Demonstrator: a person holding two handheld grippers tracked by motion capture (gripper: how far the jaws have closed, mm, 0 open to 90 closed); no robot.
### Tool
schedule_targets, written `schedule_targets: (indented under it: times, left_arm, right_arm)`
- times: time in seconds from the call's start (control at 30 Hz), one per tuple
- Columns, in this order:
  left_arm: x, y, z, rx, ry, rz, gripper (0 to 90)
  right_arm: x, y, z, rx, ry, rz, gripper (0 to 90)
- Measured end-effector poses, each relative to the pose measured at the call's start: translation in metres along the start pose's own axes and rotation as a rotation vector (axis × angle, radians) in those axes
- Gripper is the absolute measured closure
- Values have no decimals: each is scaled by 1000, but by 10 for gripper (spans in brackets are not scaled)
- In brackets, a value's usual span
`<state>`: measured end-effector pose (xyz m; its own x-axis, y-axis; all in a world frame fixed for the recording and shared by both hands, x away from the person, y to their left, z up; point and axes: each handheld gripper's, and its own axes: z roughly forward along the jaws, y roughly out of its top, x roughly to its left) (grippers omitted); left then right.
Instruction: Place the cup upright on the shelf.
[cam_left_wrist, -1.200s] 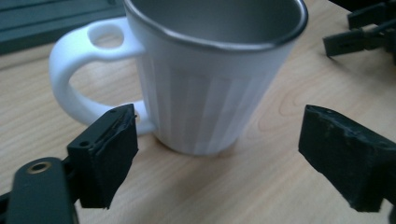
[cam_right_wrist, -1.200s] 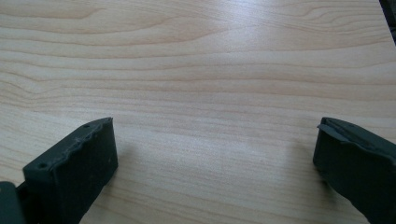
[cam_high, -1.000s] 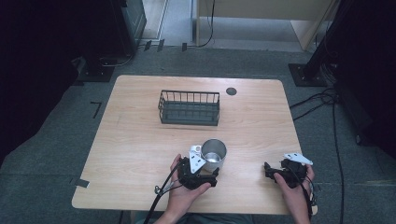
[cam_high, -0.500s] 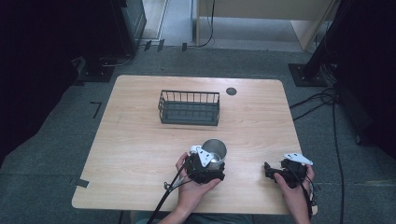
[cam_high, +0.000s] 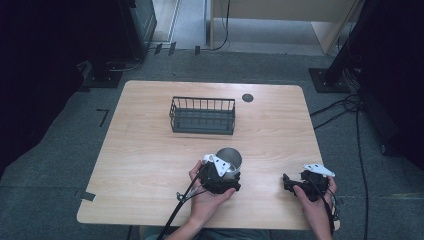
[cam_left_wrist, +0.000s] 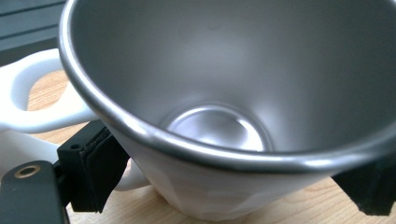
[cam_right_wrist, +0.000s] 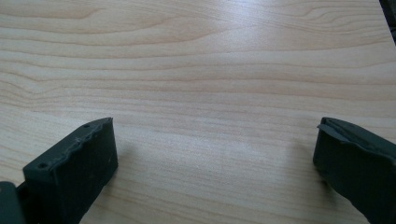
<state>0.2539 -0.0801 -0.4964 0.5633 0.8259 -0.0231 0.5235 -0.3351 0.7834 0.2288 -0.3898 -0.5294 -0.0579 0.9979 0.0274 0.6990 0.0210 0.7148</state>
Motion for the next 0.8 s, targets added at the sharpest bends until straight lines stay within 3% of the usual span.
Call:
schedule_targets:
  times: [0.37, 0.47, 0.8]
  left_arm:
    - [20, 5, -7, -22, -7, -30, 91]
    - [26, 5, -10, -25, -2, -15, 93]
    - [38, 3, -14, -32, 5, -25, 92]
  right_arm:
    - [0, 0, 0, 0, 0, 0, 0]
    - [0, 0, 0, 0, 0, 0, 0]
    - [0, 0, 0, 0, 0, 0, 0]
